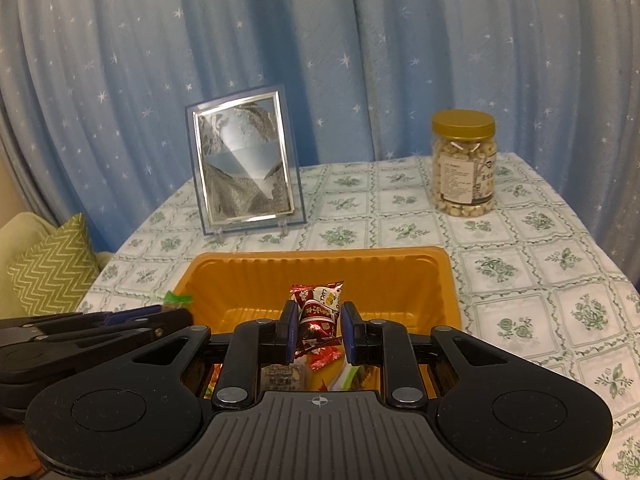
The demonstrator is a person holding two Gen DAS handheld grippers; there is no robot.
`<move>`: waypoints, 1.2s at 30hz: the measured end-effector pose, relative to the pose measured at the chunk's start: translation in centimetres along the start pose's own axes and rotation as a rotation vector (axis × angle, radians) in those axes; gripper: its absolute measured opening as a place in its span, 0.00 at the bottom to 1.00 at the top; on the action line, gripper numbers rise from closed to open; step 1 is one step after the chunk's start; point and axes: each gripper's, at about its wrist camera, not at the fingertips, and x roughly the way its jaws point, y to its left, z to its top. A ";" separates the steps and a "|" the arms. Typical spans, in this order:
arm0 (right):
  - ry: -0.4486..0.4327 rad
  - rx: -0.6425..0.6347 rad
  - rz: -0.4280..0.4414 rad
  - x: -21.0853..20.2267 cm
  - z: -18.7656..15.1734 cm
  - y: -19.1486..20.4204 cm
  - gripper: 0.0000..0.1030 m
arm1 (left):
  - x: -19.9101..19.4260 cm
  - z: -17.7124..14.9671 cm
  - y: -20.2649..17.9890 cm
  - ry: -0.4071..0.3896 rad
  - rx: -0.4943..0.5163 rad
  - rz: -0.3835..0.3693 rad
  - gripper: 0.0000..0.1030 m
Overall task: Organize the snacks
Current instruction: 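Lift and carry both held candies over the orange tray, then open the left tool to drop the chocolate while the right tool releases the red-white candy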
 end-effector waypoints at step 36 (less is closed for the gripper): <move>0.128 0.022 -0.046 5.6 0.0 -1.8 0.22 | 6.1 1.0 0.2 0.106 0.031 0.019 0.18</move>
